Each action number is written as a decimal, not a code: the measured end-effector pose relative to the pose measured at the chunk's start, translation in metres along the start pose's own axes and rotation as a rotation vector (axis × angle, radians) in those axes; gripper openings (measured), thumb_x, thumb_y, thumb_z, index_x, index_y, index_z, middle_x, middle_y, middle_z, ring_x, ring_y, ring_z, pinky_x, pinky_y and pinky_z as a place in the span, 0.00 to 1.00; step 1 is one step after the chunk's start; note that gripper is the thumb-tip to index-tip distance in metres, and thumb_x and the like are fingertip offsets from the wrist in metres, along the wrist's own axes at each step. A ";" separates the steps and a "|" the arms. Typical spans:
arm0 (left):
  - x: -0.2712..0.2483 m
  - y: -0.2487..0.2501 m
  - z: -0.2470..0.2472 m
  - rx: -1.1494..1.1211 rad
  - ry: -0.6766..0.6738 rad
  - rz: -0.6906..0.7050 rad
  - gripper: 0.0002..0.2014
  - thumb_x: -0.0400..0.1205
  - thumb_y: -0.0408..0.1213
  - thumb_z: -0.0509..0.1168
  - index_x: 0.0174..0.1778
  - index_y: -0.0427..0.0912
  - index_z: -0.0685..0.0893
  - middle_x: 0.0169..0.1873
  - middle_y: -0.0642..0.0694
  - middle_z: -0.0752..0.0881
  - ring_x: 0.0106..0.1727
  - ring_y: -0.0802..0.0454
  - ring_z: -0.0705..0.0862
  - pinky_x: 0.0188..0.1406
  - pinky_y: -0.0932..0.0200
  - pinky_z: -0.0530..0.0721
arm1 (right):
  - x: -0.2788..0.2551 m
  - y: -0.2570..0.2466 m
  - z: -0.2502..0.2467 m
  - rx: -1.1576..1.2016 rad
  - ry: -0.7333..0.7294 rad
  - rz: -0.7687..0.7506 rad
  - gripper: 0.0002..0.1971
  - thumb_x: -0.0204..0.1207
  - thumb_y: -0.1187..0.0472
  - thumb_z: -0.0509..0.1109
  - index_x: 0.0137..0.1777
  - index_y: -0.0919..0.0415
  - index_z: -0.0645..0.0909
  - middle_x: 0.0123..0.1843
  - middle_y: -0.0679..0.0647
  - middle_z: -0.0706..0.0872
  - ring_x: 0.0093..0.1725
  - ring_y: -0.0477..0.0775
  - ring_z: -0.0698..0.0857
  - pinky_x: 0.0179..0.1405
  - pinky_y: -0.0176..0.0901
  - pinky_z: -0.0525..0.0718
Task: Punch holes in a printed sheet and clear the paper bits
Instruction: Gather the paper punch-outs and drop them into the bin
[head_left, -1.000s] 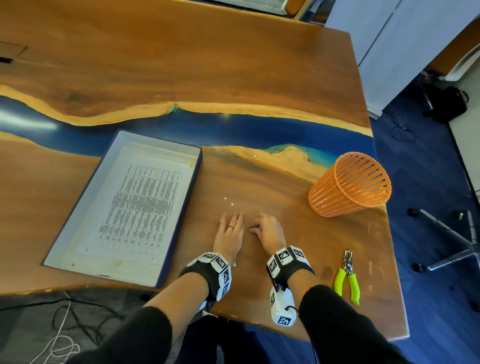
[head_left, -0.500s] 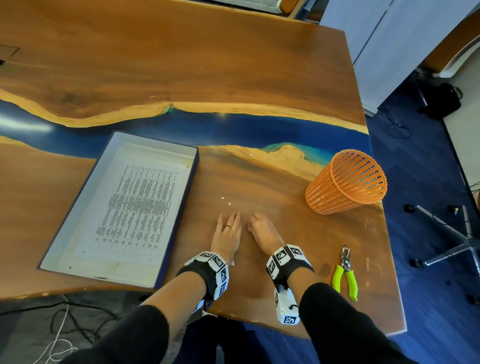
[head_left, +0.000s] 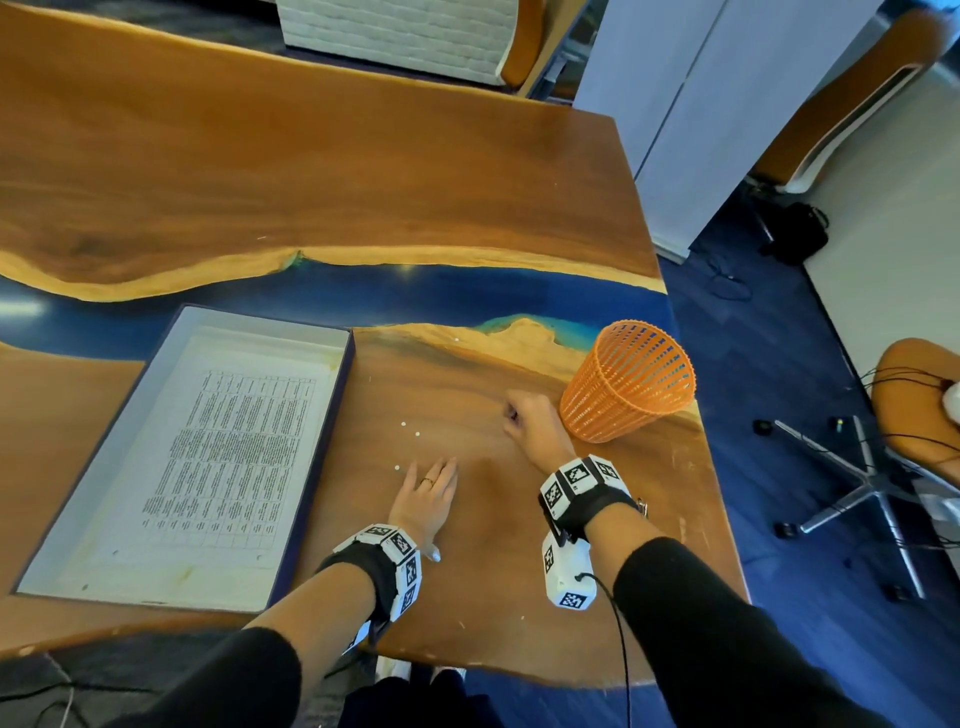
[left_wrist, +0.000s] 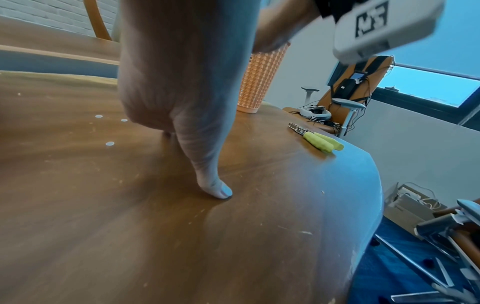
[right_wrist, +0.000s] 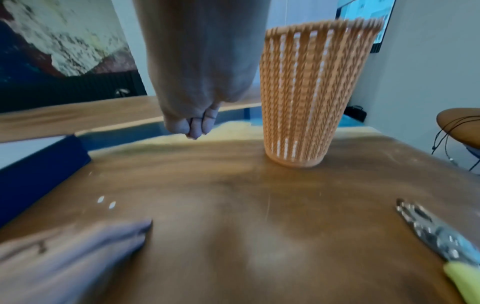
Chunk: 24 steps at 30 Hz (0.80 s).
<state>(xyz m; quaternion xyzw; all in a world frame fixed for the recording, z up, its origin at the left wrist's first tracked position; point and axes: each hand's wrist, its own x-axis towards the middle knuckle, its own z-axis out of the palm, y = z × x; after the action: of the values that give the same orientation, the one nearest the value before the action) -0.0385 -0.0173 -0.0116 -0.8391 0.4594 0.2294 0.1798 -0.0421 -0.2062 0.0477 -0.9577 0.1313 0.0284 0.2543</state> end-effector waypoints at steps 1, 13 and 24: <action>0.001 0.001 -0.001 0.000 -0.010 0.007 0.61 0.71 0.58 0.73 0.82 0.31 0.38 0.83 0.39 0.37 0.85 0.44 0.41 0.82 0.37 0.45 | 0.004 0.002 -0.012 0.010 0.038 0.000 0.05 0.68 0.72 0.66 0.35 0.63 0.75 0.35 0.62 0.83 0.35 0.57 0.78 0.36 0.49 0.75; 0.009 0.023 -0.021 0.039 -0.054 -0.012 0.52 0.77 0.44 0.72 0.83 0.33 0.40 0.83 0.40 0.37 0.85 0.45 0.45 0.82 0.37 0.49 | 0.010 0.048 -0.133 0.000 0.418 0.109 0.04 0.67 0.72 0.69 0.34 0.65 0.82 0.34 0.60 0.88 0.35 0.56 0.84 0.41 0.52 0.85; 0.007 0.023 -0.016 0.059 -0.083 0.000 0.59 0.73 0.52 0.74 0.82 0.32 0.37 0.82 0.38 0.33 0.85 0.44 0.41 0.81 0.37 0.50 | 0.000 0.077 -0.131 0.006 0.391 0.256 0.05 0.70 0.73 0.72 0.38 0.64 0.85 0.40 0.60 0.88 0.42 0.56 0.85 0.46 0.45 0.81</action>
<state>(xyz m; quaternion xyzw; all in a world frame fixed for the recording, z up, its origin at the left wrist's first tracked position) -0.0508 -0.0423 -0.0039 -0.8232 0.4581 0.2502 0.2232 -0.0643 -0.3355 0.1244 -0.9198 0.2984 -0.1261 0.2215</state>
